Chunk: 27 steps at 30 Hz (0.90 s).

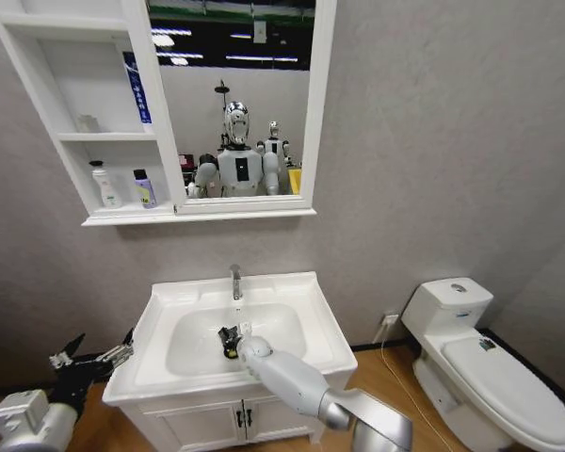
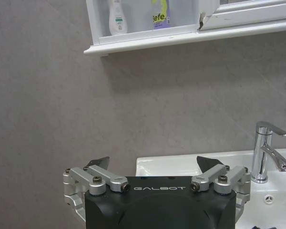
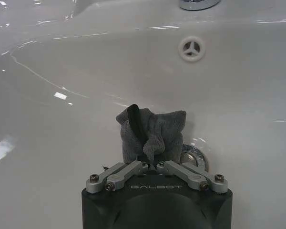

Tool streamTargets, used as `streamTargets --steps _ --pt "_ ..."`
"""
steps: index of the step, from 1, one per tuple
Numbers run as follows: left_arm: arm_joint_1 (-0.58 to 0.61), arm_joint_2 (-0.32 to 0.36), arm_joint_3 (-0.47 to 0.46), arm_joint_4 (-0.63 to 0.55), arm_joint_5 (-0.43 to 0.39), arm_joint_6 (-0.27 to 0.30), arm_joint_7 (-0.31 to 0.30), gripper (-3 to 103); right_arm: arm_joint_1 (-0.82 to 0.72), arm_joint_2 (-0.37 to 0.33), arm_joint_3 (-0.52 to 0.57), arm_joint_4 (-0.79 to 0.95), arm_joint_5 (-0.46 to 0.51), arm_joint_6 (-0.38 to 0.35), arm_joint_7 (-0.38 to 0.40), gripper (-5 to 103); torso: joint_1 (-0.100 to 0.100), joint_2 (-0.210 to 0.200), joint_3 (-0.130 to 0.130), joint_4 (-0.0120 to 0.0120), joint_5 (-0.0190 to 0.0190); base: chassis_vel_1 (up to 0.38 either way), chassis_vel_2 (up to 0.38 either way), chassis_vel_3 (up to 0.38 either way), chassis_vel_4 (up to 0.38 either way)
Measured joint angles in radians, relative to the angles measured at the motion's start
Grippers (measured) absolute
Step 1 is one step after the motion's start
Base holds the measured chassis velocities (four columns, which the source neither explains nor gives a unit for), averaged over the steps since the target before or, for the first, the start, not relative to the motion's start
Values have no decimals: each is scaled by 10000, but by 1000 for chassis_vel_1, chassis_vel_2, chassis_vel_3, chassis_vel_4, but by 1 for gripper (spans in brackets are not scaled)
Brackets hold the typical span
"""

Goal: Move facial cleanser and shampoo from washbasin to cabinet, then wipe washbasin with towel.

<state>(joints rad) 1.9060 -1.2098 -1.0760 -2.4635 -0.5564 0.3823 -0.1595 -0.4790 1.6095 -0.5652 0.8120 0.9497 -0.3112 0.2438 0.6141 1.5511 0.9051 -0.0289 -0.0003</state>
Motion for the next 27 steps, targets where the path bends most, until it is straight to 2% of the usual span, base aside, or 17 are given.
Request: streamTargets --steps 4,9,18,20,21,24,27 --pt "0 0 0 0 0 0 0 100 -108 1 -291 637 30 -6 -203 3 1 -1 2 5 3 0 0 0 0" --pt "0 0 0 0 0 0 0 100 -247 2 -256 930 76 -118 101 3 1 -1 1 7 3 0 0 0 0" --pt "-1 0 1 0 0 0 0 100 -454 -122 696 1226 31 -464 659 3 2 0 2 8 7 0 0 0 0" --pt "0 0 0 0 0 0 -1 100 -519 -795 872 1662 189 -659 869 3 1 -1 1 8 4 0 0 0 0" --pt "0 0 0 0 0 0 -1 100 -519 -795 872 1662 189 -659 869 3 1 -1 1 8 4 0 0 0 0" --pt "0 1 0 0 0 0 0 100 -611 -1803 1116 2263 386 -766 1075 3 1 -1 1 0 4 0 0 0 0" --pt "0 0 0 0 0 0 0 100 -674 -2170 1199 2500 470 -776 1092 3 1 -1 2 1 5 0 0 0 0"
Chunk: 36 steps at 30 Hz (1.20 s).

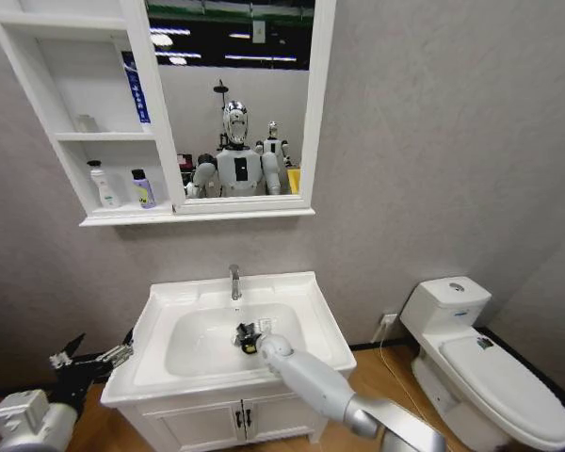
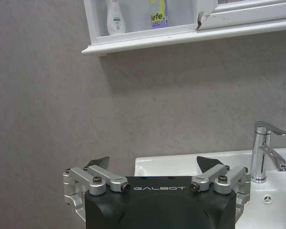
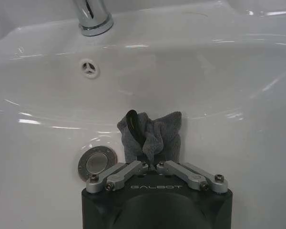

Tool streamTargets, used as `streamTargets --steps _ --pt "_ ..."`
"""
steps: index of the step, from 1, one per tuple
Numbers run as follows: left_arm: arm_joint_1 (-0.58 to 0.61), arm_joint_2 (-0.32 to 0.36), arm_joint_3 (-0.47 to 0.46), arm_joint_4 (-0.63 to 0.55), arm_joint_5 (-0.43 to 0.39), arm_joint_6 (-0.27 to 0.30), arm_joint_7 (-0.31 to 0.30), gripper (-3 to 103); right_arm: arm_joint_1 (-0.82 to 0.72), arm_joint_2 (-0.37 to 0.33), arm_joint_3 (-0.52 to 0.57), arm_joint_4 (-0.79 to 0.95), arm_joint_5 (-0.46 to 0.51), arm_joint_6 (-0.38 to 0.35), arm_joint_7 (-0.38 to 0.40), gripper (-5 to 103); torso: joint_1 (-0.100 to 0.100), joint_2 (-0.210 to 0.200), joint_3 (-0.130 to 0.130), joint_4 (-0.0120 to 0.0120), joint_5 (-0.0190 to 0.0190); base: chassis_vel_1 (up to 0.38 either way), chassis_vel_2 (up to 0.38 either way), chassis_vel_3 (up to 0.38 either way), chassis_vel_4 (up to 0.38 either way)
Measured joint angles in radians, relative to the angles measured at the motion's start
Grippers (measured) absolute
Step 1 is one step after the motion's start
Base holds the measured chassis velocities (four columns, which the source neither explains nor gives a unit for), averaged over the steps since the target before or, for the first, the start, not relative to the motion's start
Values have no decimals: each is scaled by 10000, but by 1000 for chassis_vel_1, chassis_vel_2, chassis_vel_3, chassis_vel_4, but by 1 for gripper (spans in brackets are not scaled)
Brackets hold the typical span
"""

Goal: Move facial cleanser and shampoo from washbasin to cabinet, then wipe washbasin with towel.

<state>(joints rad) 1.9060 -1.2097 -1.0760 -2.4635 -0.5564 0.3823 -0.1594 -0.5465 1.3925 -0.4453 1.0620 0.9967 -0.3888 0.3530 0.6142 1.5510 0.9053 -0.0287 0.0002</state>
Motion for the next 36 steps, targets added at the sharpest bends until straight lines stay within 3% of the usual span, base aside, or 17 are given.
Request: streamTargets --steps 5,8,12,16,30,36 --pt "0 0 0 0 0 0 0 100 -41 -15 33 45 18 0 -42 3 0 0 0 0 -2 0 0 0 0" --pt "0 0 0 0 0 0 0 100 -42 413 14 -159 -13 20 -151 3 0 0 0 2 -2 0 0 0 0" --pt "0 0 0 0 0 0 0 100 78 1599 -36 -834 -131 138 -561 3 0 0 0 4 -3 0 0 0 0" --pt "0 0 0 0 0 0 0 100 112 2163 -147 -1160 -120 203 -791 3 0 0 0 9 -4 0 0 0 0" --pt "0 0 0 0 0 0 0 100 -182 2091 24 -1418 -459 631 -1160 3 0 0 0 6 0 0 0 0 0" --pt "0 0 0 0 0 0 0 100 -203 1083 317 -1077 -250 625 -1077 3 0 0 0 1 0 0 0 0 0"
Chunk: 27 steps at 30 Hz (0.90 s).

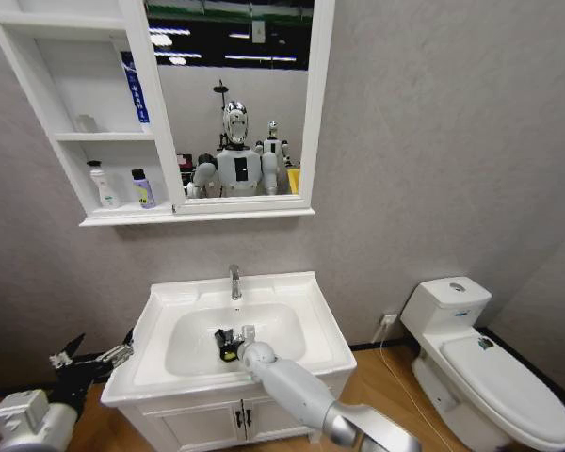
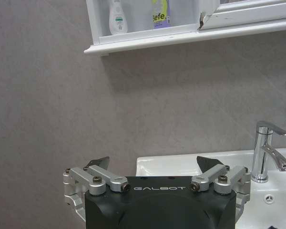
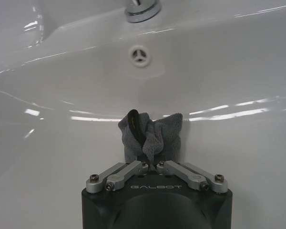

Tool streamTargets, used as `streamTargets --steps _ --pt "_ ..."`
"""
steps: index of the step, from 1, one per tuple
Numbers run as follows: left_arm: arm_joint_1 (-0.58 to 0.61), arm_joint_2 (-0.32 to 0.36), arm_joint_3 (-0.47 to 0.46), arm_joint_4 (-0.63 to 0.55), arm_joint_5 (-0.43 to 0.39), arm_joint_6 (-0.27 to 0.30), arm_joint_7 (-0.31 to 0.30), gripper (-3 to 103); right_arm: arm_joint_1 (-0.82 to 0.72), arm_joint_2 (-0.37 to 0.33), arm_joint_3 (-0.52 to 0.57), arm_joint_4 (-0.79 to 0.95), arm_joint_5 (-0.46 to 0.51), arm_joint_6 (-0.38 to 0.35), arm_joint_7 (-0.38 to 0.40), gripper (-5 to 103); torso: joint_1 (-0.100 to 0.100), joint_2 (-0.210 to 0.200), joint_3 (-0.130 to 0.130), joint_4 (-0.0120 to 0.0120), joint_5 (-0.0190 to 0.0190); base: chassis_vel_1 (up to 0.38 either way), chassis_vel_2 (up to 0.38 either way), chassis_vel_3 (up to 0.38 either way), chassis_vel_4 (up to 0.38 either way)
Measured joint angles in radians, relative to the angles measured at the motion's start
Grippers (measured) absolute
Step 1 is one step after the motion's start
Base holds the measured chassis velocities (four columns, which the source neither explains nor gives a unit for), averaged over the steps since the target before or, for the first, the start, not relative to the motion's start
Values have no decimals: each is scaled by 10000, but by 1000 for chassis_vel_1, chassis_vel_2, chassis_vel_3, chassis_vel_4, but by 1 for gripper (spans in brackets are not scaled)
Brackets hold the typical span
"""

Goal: Move facial cleanser and shampoo from washbasin to cabinet, then wipe washbasin with towel.

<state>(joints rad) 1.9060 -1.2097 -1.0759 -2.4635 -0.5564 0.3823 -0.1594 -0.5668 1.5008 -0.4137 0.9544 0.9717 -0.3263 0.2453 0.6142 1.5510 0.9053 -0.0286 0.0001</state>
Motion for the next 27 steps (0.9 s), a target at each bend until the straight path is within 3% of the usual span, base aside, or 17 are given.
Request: streamTargets --steps 6,10,15,21,27 --pt "0 -1 0 0 0 0 0 100 -7 -921 195 445 259 -89 186 3 0 0 0 3 2 0 0 0 0" --pt "0 0 0 0 0 0 0 100 -9 -1177 412 596 281 14 198 3 0 -1 1 2 1 0 0 0 0" --pt "0 0 -1 0 0 0 0 100 -114 -1657 954 1832 227 99 366 3 2 -1 1 0 -1 0 0 0 0" --pt "0 -1 0 0 0 0 0 100 -614 -2528 1613 4491 31 205 1004 3 1 0 0 3 0 0 0 0 0" --pt "0 0 0 -1 0 0 0 100 -1302 -3270 2312 5441 -318 197 1279 3 1 0 0 3 -1 0 0 0 0"
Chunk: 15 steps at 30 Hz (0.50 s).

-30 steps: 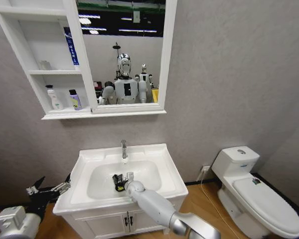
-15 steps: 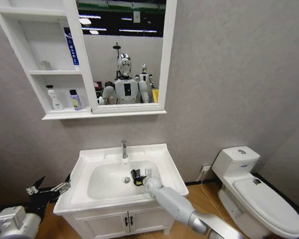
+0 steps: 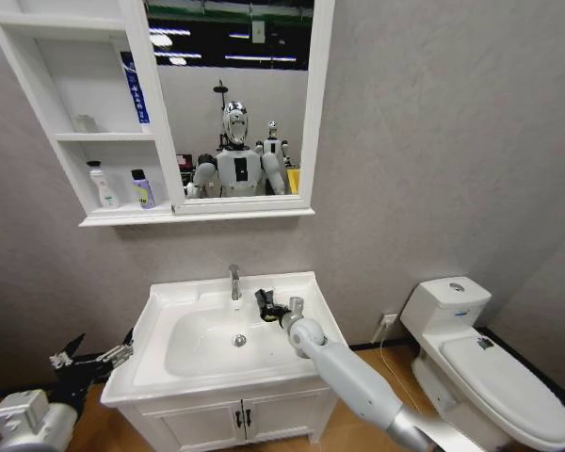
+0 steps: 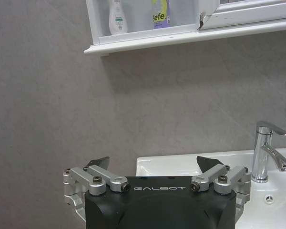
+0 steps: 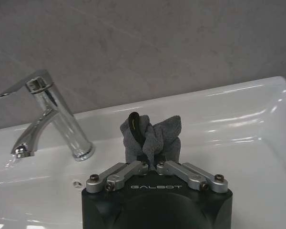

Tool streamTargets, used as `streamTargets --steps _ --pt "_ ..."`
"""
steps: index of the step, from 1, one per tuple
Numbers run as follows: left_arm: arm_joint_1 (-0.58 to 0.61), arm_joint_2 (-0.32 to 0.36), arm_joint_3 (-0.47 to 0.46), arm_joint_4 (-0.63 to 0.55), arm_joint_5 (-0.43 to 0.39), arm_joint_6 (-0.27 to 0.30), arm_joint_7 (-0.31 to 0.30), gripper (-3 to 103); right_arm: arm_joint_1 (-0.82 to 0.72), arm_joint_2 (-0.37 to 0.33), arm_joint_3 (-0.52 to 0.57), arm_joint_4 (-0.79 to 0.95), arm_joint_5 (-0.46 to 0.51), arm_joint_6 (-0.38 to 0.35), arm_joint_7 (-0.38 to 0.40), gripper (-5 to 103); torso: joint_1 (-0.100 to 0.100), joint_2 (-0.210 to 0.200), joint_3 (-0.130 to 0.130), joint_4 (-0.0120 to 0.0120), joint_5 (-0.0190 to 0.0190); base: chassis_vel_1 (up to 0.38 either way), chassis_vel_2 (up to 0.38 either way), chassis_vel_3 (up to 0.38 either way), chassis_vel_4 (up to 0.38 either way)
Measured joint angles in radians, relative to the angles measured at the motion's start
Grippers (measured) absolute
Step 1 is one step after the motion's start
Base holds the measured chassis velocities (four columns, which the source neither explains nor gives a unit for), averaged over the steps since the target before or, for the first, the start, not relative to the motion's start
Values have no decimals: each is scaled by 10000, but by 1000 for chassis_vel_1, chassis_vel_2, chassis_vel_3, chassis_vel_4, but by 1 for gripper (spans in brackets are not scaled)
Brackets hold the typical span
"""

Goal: Move facial cleanser and shampoo from washbasin to cabinet, then wipe washbasin with towel.

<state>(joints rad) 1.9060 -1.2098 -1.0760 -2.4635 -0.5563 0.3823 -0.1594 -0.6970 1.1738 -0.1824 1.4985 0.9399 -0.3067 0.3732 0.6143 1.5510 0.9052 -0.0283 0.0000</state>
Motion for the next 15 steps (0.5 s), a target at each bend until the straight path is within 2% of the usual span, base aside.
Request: streamTargets --steps 2,7,11,15 --pt "0 0 0 0 0 0 0 100 -600 -404 587 167 -134 11 57 3 0 0 0 -2 2 0 0 0 0" --pt "0 0 0 0 0 0 0 100 -1201 -897 1157 178 -213 57 -69 3 -1 0 0 -5 2 0 0 0 0" --pt "0 0 0 0 0 0 0 100 -1134 -1154 1362 -373 -494 225 -757 3 -2 0 0 -5 2 0 0 0 0" --pt "0 0 0 0 0 0 0 100 -201 -1110 1097 -1501 -1239 801 -1593 3 -1 0 0 2 0 0 0 0 0"
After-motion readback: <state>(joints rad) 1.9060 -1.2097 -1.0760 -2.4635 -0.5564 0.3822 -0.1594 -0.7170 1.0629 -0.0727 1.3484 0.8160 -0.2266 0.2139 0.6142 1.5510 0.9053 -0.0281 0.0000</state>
